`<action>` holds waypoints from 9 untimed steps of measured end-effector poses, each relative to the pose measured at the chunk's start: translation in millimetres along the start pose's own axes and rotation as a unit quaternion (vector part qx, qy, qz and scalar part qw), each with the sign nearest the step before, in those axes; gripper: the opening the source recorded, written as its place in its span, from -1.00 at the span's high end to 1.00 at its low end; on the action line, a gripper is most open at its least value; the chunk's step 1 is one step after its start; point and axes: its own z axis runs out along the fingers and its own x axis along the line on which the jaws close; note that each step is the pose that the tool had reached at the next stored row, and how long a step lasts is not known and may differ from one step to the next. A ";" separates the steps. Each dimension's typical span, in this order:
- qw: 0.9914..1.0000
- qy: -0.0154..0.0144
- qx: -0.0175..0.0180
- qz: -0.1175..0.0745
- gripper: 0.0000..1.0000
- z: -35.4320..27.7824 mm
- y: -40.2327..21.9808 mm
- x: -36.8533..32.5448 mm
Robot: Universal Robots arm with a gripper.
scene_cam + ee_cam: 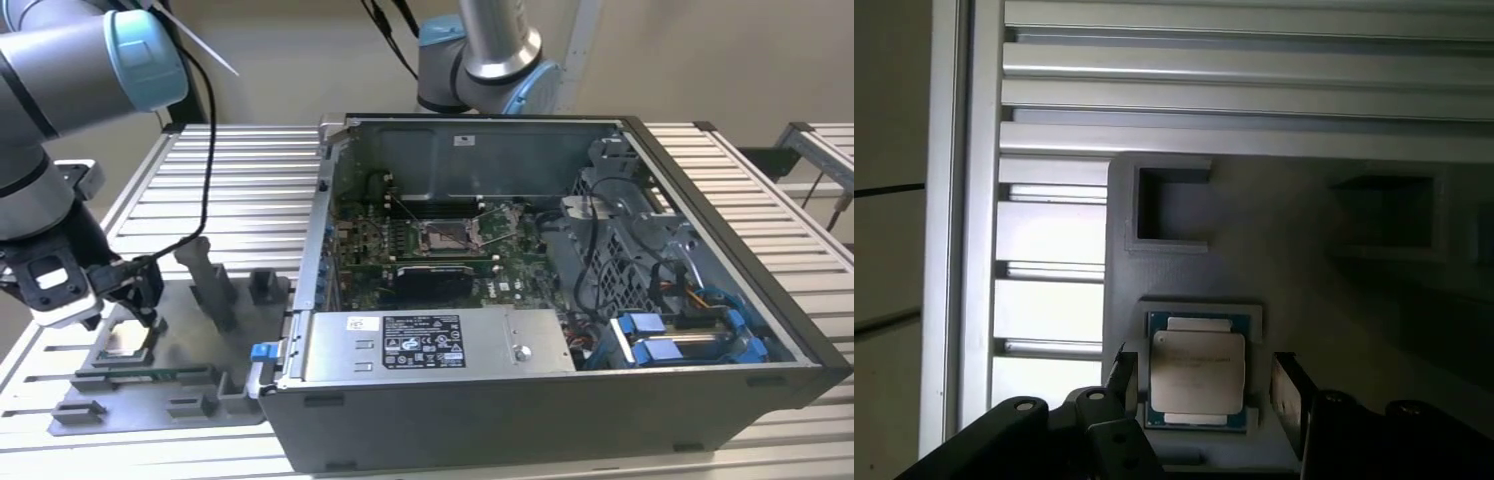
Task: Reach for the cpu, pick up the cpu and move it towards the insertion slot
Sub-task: 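Pick up the cpu and move it towards the insertion slot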
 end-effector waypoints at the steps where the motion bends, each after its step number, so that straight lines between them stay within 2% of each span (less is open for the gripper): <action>1: 1.000 0.000 0.000 0.000 -1.00 0.7 0.0 0.0; 9: 1.000 0.000 0.000 0.000 -1.00 5.0 -0.3 0.0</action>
